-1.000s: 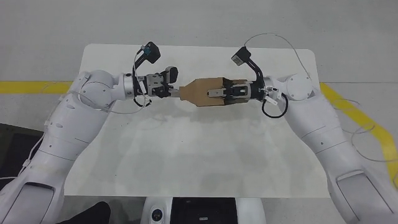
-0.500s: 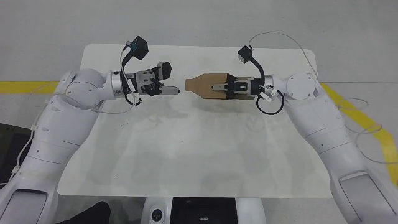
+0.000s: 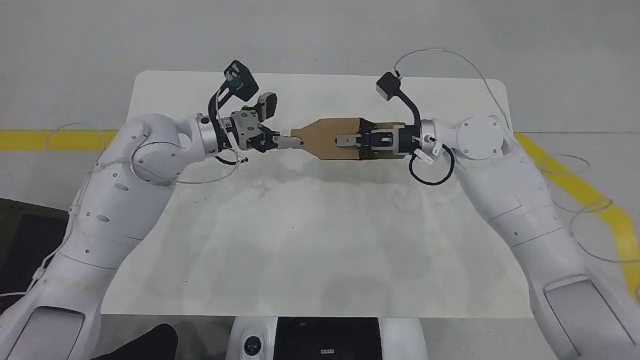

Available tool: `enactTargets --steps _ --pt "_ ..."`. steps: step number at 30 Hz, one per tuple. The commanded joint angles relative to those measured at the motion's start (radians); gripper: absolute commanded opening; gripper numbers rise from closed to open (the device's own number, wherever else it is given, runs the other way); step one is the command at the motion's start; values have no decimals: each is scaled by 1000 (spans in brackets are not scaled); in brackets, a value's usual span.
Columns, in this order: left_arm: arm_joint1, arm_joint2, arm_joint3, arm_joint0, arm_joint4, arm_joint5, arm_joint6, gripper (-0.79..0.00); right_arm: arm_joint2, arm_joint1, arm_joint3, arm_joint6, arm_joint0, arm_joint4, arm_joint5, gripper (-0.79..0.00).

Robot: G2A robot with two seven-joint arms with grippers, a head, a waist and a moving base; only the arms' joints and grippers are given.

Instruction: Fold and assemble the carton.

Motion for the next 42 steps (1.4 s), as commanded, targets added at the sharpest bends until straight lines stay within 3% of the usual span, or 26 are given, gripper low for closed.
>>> enactTargets --steps 1,23,42 --pt "-3 4 17 -6 6 11 4 0 4 1 -6 8 -2 7 -4 -785" --pt "-12 15 82 -30 -126 -15 -69 0 16 -9 -34 64 -13 121 -58 -785" --pt "-14 21 62 -30 -210 -61 -116 0 -29 -43 -18 138 2 270 -124 -785"
